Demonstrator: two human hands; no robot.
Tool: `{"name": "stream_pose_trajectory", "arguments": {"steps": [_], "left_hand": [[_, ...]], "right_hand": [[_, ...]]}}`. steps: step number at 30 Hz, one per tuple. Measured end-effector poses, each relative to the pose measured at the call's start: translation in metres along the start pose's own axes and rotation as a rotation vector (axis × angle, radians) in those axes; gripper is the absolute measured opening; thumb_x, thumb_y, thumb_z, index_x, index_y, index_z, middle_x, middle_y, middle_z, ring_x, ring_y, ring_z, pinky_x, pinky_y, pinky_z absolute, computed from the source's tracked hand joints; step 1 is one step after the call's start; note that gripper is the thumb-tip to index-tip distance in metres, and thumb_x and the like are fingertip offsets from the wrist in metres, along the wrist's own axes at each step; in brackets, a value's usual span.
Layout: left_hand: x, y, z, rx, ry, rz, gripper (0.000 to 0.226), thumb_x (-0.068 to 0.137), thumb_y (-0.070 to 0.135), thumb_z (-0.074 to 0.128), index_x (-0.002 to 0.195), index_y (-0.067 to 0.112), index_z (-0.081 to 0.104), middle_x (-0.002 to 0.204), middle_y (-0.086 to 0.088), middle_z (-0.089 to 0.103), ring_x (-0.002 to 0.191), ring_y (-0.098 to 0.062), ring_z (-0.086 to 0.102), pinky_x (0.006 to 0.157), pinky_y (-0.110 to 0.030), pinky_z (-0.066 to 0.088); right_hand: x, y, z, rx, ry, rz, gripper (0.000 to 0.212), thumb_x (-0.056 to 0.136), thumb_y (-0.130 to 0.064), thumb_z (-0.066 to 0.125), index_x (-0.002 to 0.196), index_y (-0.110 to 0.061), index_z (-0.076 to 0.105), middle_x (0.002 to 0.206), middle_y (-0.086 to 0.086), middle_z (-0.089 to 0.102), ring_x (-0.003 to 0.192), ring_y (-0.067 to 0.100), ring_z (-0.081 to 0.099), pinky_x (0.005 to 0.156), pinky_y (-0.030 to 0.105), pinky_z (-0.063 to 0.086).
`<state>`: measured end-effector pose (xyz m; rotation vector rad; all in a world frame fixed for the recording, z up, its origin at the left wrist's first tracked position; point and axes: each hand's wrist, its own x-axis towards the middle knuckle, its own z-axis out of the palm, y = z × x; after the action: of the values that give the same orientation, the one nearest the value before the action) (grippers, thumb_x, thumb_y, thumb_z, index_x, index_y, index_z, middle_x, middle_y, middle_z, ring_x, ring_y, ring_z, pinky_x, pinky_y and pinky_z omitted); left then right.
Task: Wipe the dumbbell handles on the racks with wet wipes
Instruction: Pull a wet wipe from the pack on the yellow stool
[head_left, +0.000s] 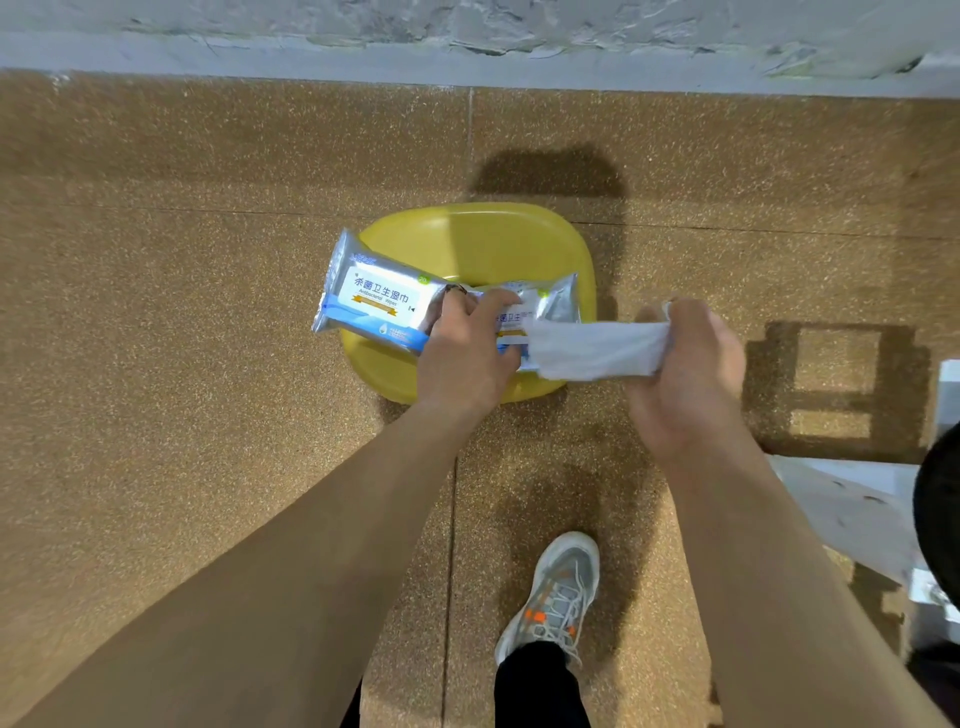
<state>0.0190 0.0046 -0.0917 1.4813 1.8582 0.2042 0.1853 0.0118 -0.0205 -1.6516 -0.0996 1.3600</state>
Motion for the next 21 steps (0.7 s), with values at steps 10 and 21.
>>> {"name": "stream_pose_trajectory", "arguments": {"steps": [10,21], "left_hand": [[-0.037,-0.007,0.007,0.357,0.018,0.319,0.077,0.087,0.029,0.064,0.155,0.013,0.032,0.165,-0.009,0.025,0.149,-0.031,0.025,0.119,-0.049,0.031],[-0.034,-0.013,0.031,0.536,-0.175,0.286,0.081,0.100,0.050,0.038,0.158,0.029,-0.015,0.167,0.003,-0.021,0.154,-0.022,-0.018,0.125,-0.053,0.000]], "right_hand": [[-0.001,0.007,-0.024,-1.196,-0.294,-0.182,0.011,0.093,-0.033,0.066,0.104,-0.032,0.067,0.106,-0.013,0.065,0.093,0.011,0.063,0.082,0.035,0.051],[0.000,0.053,0.002,-1.436,-0.487,-0.552,0.062,0.092,-0.016,0.054,0.152,-0.027,0.045,0.155,-0.013,0.043,0.126,0.017,0.057,0.097,0.040,0.051]]}}
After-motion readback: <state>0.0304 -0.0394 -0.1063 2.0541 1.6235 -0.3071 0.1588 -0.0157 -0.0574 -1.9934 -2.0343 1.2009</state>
